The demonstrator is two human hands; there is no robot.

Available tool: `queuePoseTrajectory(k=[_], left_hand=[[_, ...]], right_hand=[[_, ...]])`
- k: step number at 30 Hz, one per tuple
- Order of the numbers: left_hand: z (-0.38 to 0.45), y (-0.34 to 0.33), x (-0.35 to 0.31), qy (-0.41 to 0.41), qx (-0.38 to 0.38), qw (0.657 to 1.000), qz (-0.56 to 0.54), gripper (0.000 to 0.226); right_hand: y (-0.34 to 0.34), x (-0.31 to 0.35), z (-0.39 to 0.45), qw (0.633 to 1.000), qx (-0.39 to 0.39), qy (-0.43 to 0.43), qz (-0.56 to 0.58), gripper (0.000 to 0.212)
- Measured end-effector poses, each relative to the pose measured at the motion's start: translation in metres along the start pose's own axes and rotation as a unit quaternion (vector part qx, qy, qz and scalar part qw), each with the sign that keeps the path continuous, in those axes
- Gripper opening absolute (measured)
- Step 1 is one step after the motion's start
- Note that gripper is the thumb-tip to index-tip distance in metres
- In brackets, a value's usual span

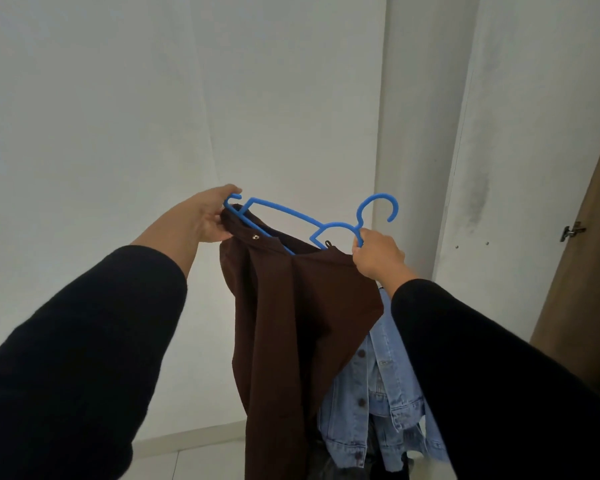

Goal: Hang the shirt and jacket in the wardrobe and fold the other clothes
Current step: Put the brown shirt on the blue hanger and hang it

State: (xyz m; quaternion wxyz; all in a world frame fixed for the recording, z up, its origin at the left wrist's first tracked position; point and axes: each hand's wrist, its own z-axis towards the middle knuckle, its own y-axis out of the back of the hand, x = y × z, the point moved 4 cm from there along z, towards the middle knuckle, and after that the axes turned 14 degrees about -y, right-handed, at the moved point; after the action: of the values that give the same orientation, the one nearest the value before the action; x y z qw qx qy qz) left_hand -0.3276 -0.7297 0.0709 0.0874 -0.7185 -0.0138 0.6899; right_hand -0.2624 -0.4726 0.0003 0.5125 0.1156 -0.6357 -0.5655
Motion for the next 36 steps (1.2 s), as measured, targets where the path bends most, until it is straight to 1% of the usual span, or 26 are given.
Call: queuePoseTrajectory(k=[3, 4, 5, 6, 7, 8, 9, 10, 11, 14, 15, 17, 19, 21, 22, 23, 24, 25, 26, 27, 30, 31, 32, 33, 35, 36], left_hand=[[0.005, 0.007, 0.001, -0.036, -0.009, 0.997, 0.069, 0.018], [0.008, 0.012, 0.0, -0.054, -0.016, 0.994, 0.096, 0.02], [0.011, 0.019, -0.002, -0.079, -0.031, 0.985, 0.149, 0.024], [0.016, 0.026, -0.005, -0.114, -0.046, 0.96, 0.25, 0.032], [0.017, 0.032, -0.01, -0.152, -0.064, 0.908, 0.384, 0.039], [0.017, 0.032, -0.015, -0.198, -0.075, 0.842, 0.497, 0.041], [0.014, 0.027, -0.018, -0.253, -0.073, 0.788, 0.557, 0.039], [0.011, 0.02, -0.017, -0.3, -0.065, 0.761, 0.571, 0.037], [0.008, 0.012, -0.015, -0.334, -0.052, 0.756, 0.561, 0.035], [0.002, -0.008, -0.008, -0.393, -0.022, 0.775, 0.495, 0.034], [0.0, -0.016, -0.007, -0.406, -0.01, 0.777, 0.48, 0.034], [-0.005, -0.034, -0.007, -0.426, 0.014, 0.796, 0.429, 0.032], [-0.013, -0.054, -0.006, -0.446, 0.047, 0.801, 0.395, 0.031], [-0.016, -0.068, -0.005, -0.449, 0.075, 0.807, 0.376, 0.032], [-0.015, -0.07, -0.004, -0.441, 0.079, 0.809, 0.38, 0.037], [-0.013, -0.068, -0.003, -0.437, 0.072, 0.802, 0.401, 0.045], [-0.01, -0.065, -0.003, -0.437, 0.06, 0.786, 0.433, 0.053], [-0.008, -0.063, -0.003, -0.44, 0.051, 0.766, 0.467, 0.057], [-0.007, -0.061, -0.002, -0.448, 0.046, 0.745, 0.492, 0.056], [-0.007, -0.061, -0.001, -0.463, 0.051, 0.72, 0.515, 0.051], [-0.011, -0.072, 0.001, -0.538, 0.07, 0.61, 0.577, 0.039], [-0.012, -0.076, 0.0, -0.555, 0.06, 0.595, 0.578, 0.038], [-0.012, -0.081, -0.003, -0.564, 0.049, 0.598, 0.567, 0.036], [-0.012, -0.086, -0.006, -0.568, 0.043, 0.614, 0.546, 0.033], [-0.012, -0.101, -0.014, -0.57, 0.06, 0.651, 0.497, 0.029], [-0.014, -0.11, -0.018, -0.574, 0.075, 0.66, 0.478, 0.029]], right_hand=[[0.003, 0.001, -0.003, 0.999, 0.031, 0.016, 0.021, 0.026], [0.005, 0.003, -0.005, 0.997, 0.047, 0.03, 0.047, 0.022], [0.008, 0.005, -0.007, 0.994, 0.062, 0.049, 0.071, 0.017], [0.011, 0.009, -0.01, 0.992, 0.07, 0.073, 0.081, 0.01], [0.015, 0.013, -0.013, 0.99, 0.07, 0.1, 0.075, 0.006], [0.019, 0.017, -0.015, 0.989, 0.061, 0.123, 0.055, 0.007], [0.024, 0.022, -0.016, 0.988, 0.049, 0.14, 0.033, 0.008], [0.029, 0.027, -0.017, 0.988, 0.039, 0.15, 0.011, 0.009], [0.034, 0.032, -0.018, 0.987, 0.033, 0.159, -0.01, 0.01], [0.05, 0.044, -0.023, 0.982, 0.021, 0.176, -0.067, 0.018], [0.054, 0.047, -0.025, 0.98, 0.021, 0.182, -0.077, 0.02], [0.06, 0.054, -0.03, 0.978, 0.025, 0.19, -0.085, 0.021], [0.063, 0.058, -0.032, 0.978, 0.03, 0.193, -0.079, 0.022], [0.069, 0.058, -0.033, 0.982, 0.027, 0.184, -0.034, 0.023], [0.073, 0.056, -0.033, 0.984, 0.017, 0.178, -0.002, 0.023], [0.078, 0.052, -0.032, 0.985, 0.004, 0.172, 0.027, 0.024], [0.083, 0.048, -0.031, 0.985, -0.01, 0.168, 0.048, 0.024], [0.088, 0.043, -0.029, 0.985, -0.023, 0.163, 0.06, 0.024], [0.093, 0.038, -0.027, 0.985, -0.037, 0.157, 0.065, 0.025], [0.097, 0.035, -0.025, 0.985, -0.054, 0.15, 0.071, 0.025], [0.116, 0.029, -0.021, 0.98, -0.109, 0.138, 0.092, 0.026], [0.125, 0.028, -0.021, 0.978, -0.126, 0.139, 0.096, 0.027], [0.135, 0.026, -0.02, 0.976, -0.141, 0.137, 0.098, 0.027], [0.145, 0.024, -0.019, 0.974, -0.155, 0.135, 0.099, 0.028], [0.169, 0.018, -0.017, 0.97, -0.181, 0.131, 0.096, 0.028], [0.18, 0.014, -0.016, 0.969, -0.194, 0.128, 0.088, 0.028]])
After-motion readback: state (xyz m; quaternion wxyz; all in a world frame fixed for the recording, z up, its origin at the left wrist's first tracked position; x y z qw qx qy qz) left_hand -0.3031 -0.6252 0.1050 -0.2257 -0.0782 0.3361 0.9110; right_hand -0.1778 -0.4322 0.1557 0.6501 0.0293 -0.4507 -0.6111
